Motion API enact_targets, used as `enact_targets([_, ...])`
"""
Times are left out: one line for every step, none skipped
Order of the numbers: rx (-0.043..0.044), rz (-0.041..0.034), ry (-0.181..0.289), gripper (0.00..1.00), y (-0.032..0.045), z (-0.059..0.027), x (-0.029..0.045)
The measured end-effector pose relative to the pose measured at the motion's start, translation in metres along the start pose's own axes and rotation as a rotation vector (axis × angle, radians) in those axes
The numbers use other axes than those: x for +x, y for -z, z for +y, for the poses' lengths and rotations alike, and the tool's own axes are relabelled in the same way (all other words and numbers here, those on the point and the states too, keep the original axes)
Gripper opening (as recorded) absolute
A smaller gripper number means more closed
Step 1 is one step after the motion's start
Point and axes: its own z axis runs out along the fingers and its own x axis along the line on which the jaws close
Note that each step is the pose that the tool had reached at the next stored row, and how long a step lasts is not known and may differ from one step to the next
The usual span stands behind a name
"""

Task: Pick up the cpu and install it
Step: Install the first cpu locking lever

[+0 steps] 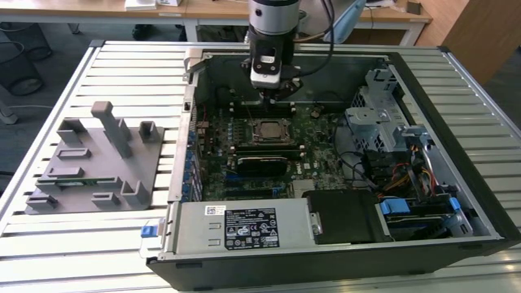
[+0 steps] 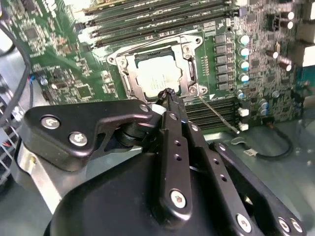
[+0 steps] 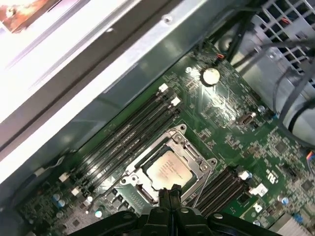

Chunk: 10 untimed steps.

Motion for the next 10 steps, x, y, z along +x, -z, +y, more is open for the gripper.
enact_targets([-0.0007, 0.0003, 0.018, 0.11, -0.0001, 0.0000, 0.0000])
enact_targets([-0.0013, 0.0007, 0.036, 0.11, -0.0001, 0.0000, 0.0000])
enact_targets([-0.0019, 0.0010, 0.054, 0.11, -0.0002, 0.0000, 0.0000])
enact_targets([-0.0026, 0.0014, 0.072, 0.11, -0.0002, 0.0000, 0.0000])
enact_targets([-0.0032, 0.0017, 0.091, 0.11, -0.0003, 0.0000, 0.0000])
enact_targets([-0.0038, 0.0021, 0.108, 0.11, -0.0003, 0.0000, 0.0000])
enact_targets([-0.0046, 0.0025, 0.128, 0.11, -0.0003, 0.0000, 0.0000])
enact_targets([-0.0052, 0.0028, 0.144, 0.11, -0.0004, 0.0000, 0.0000])
enact_targets([-0.0058, 0.0031, 0.164, 0.11, -0.0003, 0.0000, 0.0000])
enact_targets([-0.0061, 0.0033, 0.180, 0.11, -0.0004, -0.0001, 0.0001])
